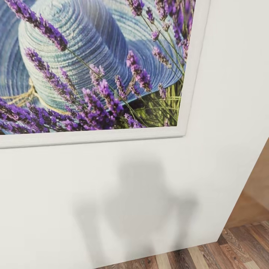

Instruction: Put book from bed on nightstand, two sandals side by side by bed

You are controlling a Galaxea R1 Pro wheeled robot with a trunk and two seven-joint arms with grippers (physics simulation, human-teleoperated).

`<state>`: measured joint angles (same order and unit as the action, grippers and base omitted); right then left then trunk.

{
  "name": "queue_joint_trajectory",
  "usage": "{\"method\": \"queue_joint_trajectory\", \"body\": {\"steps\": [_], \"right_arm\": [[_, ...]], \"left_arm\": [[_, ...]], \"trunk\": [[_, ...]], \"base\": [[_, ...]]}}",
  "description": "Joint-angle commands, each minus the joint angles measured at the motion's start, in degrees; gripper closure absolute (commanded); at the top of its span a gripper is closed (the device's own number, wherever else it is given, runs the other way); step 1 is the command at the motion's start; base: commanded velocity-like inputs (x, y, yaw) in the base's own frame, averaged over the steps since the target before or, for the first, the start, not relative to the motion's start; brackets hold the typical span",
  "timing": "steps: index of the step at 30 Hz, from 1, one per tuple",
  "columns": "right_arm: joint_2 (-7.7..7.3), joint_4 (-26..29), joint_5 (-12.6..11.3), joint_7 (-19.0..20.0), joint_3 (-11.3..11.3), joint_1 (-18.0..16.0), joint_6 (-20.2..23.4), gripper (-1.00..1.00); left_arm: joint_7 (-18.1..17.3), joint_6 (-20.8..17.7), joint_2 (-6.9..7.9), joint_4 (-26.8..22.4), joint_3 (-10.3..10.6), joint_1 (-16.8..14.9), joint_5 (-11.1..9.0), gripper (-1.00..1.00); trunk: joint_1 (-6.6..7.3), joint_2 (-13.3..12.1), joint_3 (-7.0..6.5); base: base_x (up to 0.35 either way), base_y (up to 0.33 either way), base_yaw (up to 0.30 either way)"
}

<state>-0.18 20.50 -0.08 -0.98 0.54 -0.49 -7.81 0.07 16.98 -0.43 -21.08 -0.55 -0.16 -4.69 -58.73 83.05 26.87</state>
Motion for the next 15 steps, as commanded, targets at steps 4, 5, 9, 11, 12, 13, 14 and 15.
{"method": "queue_joint_trajectory", "body": {"steps": [4,5,9,11,12,13,14,15], "right_arm": [[0.01,0.31,-0.05,-0.06,0.08,-0.03,-0.19,-1.0],[-0.01,0.31,-0.08,-0.04,0.12,-0.03,-0.19,-1.0],[-0.2,0.37,-0.1,0.09,0.33,0.01,-0.19,-1.0],[-0.24,0.39,-0.1,0.18,0.36,-0.01,-0.19,-1.0],[-0.2,0.4,-0.1,0.21,0.35,-0.01,-0.19,-1.0],[-0.17,0.39,-0.1,0.23,0.35,-0.01,-0.19,-1.0],[-0.16,0.37,-0.1,0.24,0.35,-0.02,-0.19,-1.0],[-0.13,0.36,-0.08,0.25,0.34,-0.01,-0.19,-1.0]], "left_arm": [[-0.02,0.21,-0.01,-1.28,-0.06,-0.01,-0.65,-1.0],[-0.01,0.21,-0.01,-1.38,-0.06,-0.01,-0.67,-1.0],[0.01,0.24,-0.07,-1.41,-0.07,-0.01,-0.74,-1.0],[0.02,0.25,-0.08,-1.09,-0.13,-0.01,-0.75,-1.0],[0.02,0.28,-0.09,-0.96,-0.25,-0.01,-0.75,-1.0],[0.02,0.29,-0.09,-0.91,-0.3,-0.01,-0.76,-1.0],[0.02,0.3,-0.09,-0.87,-0.36,-0.01,-0.76,-1.0],[0.02,0.31,-0.09,-0.81,-0.46,-0.01,-0.76,-1.0]], "trunk": [[0.0,0.03,0.06],[0.0,0.03,0.06],[0.0,0.03,0.06],[0.0,0.03,0.06],[0.0,0.03,0.06],[0.0,0.03,0.06],[0.0,0.03,0.06],[0.0,0.03,0.06]], "base": [[0.0,0.0,0.0],[0.0,0.0,0.0],[0.0,0.0,0.0],[0.0,0.0,0.0],[0.0,0.0,0.0],[0.0,0.0,0.0],[0.0,0.0,0.0],[0.0,0.0,0.0]]}}
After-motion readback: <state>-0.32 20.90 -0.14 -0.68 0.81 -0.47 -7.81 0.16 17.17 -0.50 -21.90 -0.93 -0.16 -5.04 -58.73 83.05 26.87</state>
